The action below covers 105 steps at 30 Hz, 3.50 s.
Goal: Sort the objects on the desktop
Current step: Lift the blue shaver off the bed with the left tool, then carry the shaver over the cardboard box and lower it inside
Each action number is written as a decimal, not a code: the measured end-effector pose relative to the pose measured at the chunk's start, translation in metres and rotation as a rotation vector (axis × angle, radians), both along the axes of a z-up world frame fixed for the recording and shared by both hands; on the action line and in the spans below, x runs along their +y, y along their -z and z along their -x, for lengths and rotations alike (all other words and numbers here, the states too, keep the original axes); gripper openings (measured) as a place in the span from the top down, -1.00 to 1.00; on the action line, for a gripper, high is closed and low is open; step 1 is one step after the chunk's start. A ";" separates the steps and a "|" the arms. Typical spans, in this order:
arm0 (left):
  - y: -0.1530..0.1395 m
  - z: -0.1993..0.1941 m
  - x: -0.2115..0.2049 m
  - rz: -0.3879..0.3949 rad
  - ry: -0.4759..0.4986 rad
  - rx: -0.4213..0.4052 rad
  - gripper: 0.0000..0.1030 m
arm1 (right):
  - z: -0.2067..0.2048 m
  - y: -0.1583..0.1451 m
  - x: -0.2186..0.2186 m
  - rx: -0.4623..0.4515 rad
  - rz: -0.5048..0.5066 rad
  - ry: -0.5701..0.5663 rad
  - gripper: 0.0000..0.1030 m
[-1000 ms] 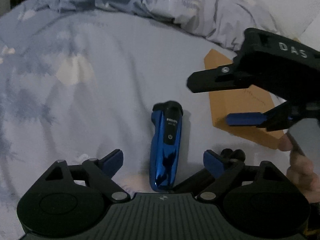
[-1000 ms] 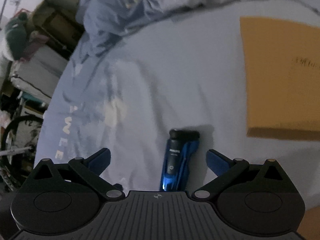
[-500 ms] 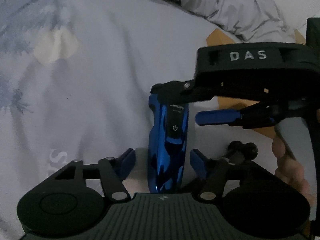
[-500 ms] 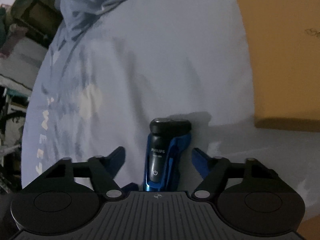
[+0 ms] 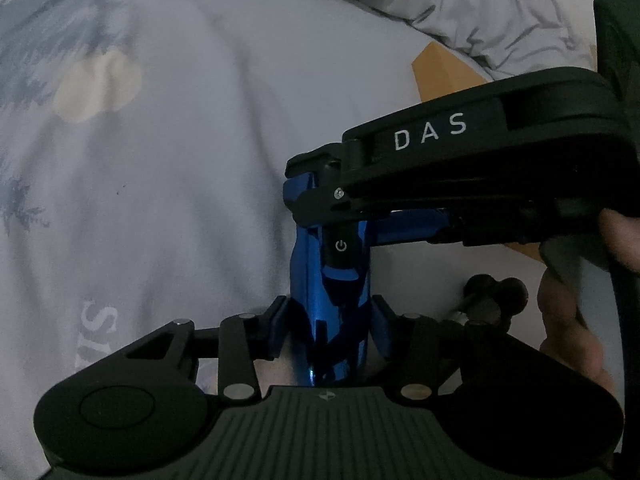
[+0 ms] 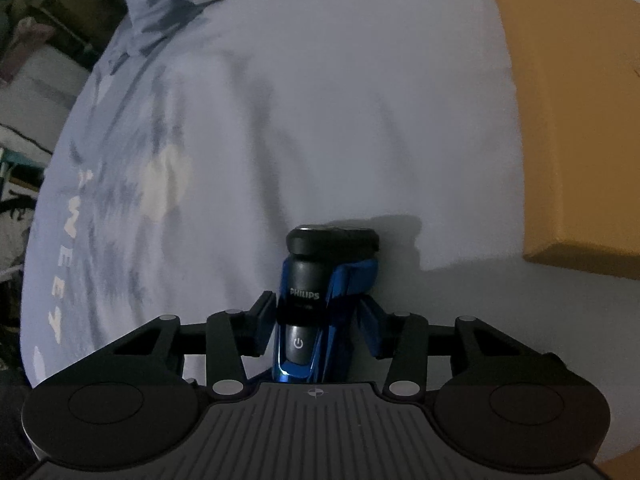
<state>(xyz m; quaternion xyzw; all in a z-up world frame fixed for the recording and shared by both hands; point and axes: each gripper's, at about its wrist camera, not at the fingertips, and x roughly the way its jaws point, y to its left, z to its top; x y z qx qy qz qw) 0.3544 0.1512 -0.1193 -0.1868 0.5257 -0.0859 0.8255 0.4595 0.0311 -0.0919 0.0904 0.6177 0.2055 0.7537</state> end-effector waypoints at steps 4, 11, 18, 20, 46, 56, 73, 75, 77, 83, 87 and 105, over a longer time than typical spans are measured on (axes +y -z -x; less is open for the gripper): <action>-0.002 0.005 -0.002 -0.020 -0.020 -0.009 0.14 | 0.005 -0.005 0.004 -0.021 0.006 -0.042 0.09; -0.020 0.018 0.001 -0.047 -0.039 -0.038 0.14 | 0.018 -0.026 0.011 -0.068 0.003 -0.092 0.11; -0.051 0.041 0.003 -0.075 -0.049 -0.091 0.14 | 0.038 -0.060 0.012 -0.129 -0.032 -0.107 0.11; -0.060 0.048 0.004 -0.078 -0.054 -0.106 0.14 | 0.045 -0.071 0.011 -0.149 -0.042 -0.110 0.11; -0.178 0.159 -0.039 -0.150 -0.060 -0.351 0.18 | 0.172 -0.218 -0.034 -0.397 -0.189 -0.144 0.15; -0.204 0.195 -0.059 -0.176 -0.043 -0.416 0.18 | 0.225 -0.258 -0.071 -0.468 -0.229 -0.141 0.98; -0.151 0.216 -0.085 -0.144 -0.003 -0.307 0.22 | 0.257 -0.223 -0.154 -0.439 -0.165 -0.035 0.98; -0.152 0.220 -0.089 -0.147 0.010 -0.312 0.24 | 0.263 -0.214 -0.156 -0.429 -0.153 -0.048 0.94; -0.150 0.222 -0.092 -0.160 0.020 -0.306 0.26 | 0.269 -0.202 -0.157 -0.420 -0.146 -0.066 0.92; -0.143 0.232 -0.083 -0.149 -0.003 -0.297 0.96 | 0.304 -0.170 -0.161 -0.494 -0.101 -0.186 -0.16; -0.150 0.233 -0.083 -0.134 0.022 -0.329 1.00 | 0.335 -0.160 -0.163 -0.651 -0.062 -0.292 -0.62; -0.141 0.234 -0.093 -0.160 0.036 -0.296 1.00 | 0.311 -0.155 -0.173 -0.522 -0.102 -0.144 -0.75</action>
